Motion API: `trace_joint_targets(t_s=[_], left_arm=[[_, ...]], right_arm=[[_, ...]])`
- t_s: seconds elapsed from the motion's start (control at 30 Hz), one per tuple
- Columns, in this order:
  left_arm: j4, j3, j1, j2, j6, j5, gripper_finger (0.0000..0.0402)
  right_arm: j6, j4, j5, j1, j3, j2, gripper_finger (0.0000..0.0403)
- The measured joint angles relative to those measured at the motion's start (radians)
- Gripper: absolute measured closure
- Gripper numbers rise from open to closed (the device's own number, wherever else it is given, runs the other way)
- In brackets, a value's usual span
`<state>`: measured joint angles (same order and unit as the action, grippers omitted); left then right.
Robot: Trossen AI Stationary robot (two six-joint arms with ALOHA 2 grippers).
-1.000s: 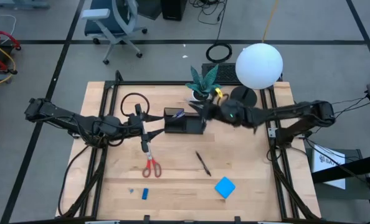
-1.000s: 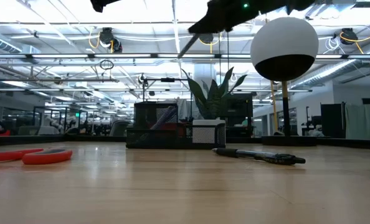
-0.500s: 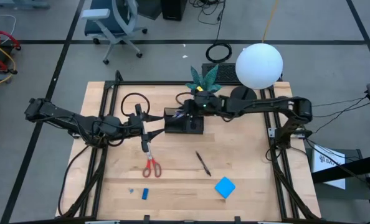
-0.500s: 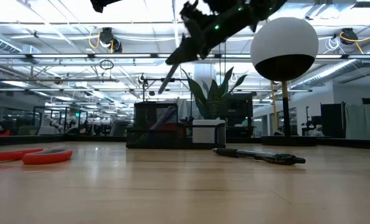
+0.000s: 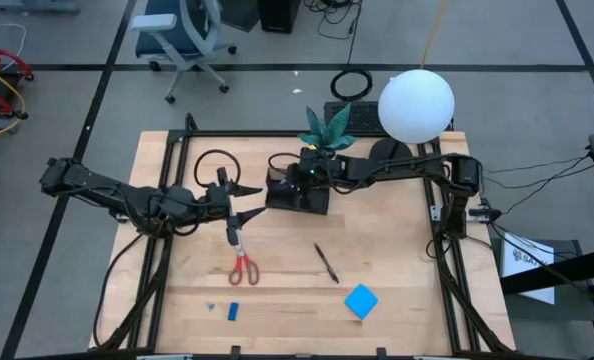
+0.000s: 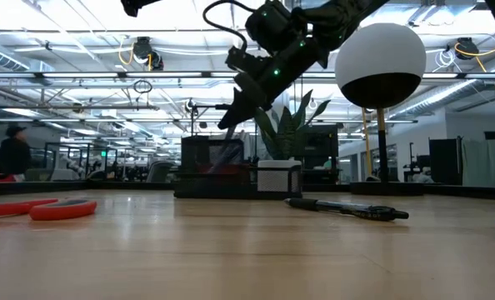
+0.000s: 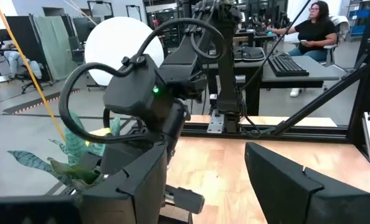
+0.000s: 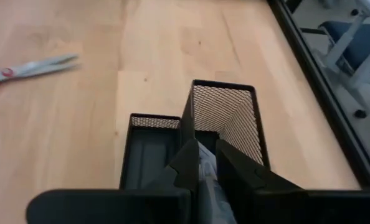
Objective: Pick and place office supplies into organizer
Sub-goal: Put the gray marker into the black desk organizer, then put the black pen into the black desk organizer
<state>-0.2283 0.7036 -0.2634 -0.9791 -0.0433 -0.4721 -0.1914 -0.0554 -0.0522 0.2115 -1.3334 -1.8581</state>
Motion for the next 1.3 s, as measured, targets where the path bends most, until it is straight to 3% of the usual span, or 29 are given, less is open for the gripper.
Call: trace_joint_targets(t_s=[0.07, 0.23, 0.43, 0.83, 1.3], left_arm=[[0.0, 0.0, 0.0, 0.0, 0.001, 0.0, 0.0179], [0.0, 0.0, 0.0, 0.0, 0.0, 0.0, 0.0179], [0.016, 0.0, 0.0, 0.0, 0.002, 0.0, 0.0179], [0.031, 0.0, -0.022, 0.0, 0.003, 0.008, 0.0179], [0.047, 0.0, -0.063, 0.0, 0.002, 0.01, 0.0179]], right_arm=[[-0.012, 0.006, -0.006, 0.0, 0.0, -0.001, 0.0361], [-0.019, 0.037, -0.018, -0.01, 0.001, 0.005, 0.0286], [-0.06, 0.024, -0.124, -0.035, 0.003, 0.03, 0.0244], [-0.062, -0.04, -0.134, -0.15, 0.003, 0.18, 0.0254], [0.036, -0.179, -0.129, -0.311, 0.003, 0.21, 0.0256]])
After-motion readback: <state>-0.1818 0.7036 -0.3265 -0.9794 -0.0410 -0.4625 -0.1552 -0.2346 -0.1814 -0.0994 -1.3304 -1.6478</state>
